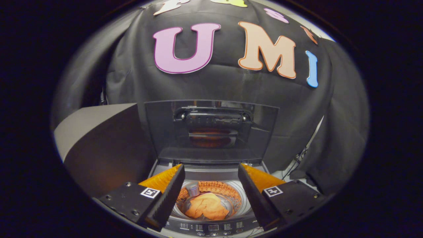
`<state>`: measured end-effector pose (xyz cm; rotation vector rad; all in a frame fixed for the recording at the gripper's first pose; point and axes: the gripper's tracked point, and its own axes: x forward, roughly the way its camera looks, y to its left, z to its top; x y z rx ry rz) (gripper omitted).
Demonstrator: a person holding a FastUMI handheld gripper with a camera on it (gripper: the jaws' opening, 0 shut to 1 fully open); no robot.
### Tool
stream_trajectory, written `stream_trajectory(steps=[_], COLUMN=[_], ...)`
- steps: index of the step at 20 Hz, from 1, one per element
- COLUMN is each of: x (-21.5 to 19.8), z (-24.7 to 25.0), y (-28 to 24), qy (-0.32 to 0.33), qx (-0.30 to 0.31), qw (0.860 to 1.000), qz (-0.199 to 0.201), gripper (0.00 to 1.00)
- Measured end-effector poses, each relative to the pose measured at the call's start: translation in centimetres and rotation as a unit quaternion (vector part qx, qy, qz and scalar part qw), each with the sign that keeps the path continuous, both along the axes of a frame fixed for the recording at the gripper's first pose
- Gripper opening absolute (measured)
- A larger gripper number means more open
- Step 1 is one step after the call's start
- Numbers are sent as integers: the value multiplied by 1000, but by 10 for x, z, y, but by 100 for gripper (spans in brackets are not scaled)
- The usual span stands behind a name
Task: Put the clothes into the washing machine and then close the washing machine lid.
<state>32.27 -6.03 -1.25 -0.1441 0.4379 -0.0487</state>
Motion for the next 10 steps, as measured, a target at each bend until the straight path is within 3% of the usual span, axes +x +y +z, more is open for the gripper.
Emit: stream_trajectory(steps=[10], x=[45], z=[78], y=[-4], qy=[-51], qx=[29], qw=[998], qz=[-5], gripper=[98])
